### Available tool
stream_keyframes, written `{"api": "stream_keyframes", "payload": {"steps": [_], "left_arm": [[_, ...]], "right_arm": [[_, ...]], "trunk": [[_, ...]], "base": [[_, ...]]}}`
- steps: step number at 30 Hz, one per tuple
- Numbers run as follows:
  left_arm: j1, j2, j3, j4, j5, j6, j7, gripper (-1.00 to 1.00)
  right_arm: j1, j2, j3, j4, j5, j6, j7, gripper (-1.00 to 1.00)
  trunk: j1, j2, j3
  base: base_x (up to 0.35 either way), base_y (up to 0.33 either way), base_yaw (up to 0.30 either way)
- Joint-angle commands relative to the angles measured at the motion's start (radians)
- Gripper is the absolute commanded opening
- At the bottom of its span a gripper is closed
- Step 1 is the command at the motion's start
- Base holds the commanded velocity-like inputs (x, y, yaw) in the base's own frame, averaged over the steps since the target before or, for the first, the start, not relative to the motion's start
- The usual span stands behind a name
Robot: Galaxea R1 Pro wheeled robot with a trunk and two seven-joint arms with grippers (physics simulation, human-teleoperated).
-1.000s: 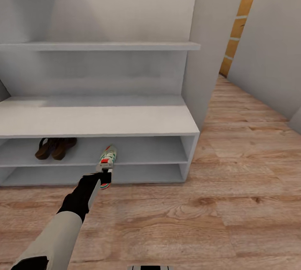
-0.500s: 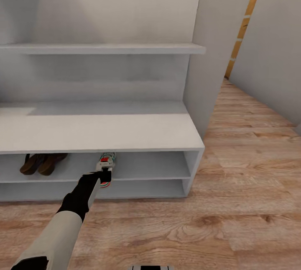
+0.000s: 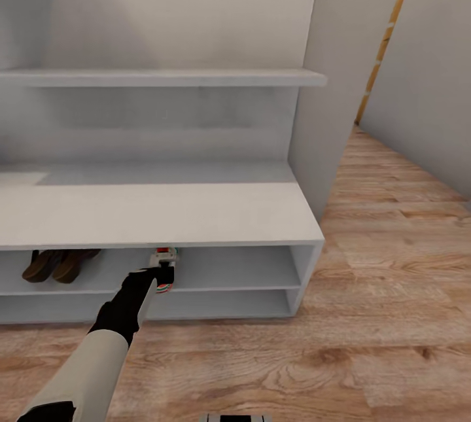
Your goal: Pick up the two gym shoes and the two sandals from the corridor floor and place them onto the hallstand (shoe rack) in the corridor, making sure they are on the rack and not on the floor. Arrange them so the two gym shoes are next to each other and the two sandals are next to each other.
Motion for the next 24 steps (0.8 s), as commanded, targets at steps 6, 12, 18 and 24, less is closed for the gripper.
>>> {"api": "stream_keyframes", "payload": {"steps": [6, 12, 18, 24], "left_arm": [[0.000, -0.001, 0.004, 0.023, -0.013, 0.005, -0.004, -1.00], [0.000, -0.001, 0.005, 0.023, -0.012, 0.005, -0.004, -1.00], [0.000, -0.001, 0.005, 0.023, -0.011, 0.005, -0.004, -1.00], [0.000, -0.001, 0.005, 0.023, -0.012, 0.006, -0.005, -1.00]], "right_arm": [[-0.001, 0.000, -0.004, 0.001, 0.010, -0.003, -0.003, -1.00], [-0.001, 0.000, -0.004, 0.001, 0.010, -0.003, -0.003, -1.00], [-0.001, 0.000, -0.004, 0.001, 0.010, -0.003, -0.003, -1.00], [-0.001, 0.000, -0.004, 0.001, 0.010, -0.003, -0.003, -1.00]], "trunk": [[0.001, 0.000, -0.001], [0.001, 0.000, -0.001], [0.001, 0.000, -0.001], [0.001, 0.000, -0.001]], "base": [[0.263, 0.000, 0.000], [0.061, 0.000, 0.000], [0.002, 0.000, 0.000], [0.000, 0.000, 0.000]]}}
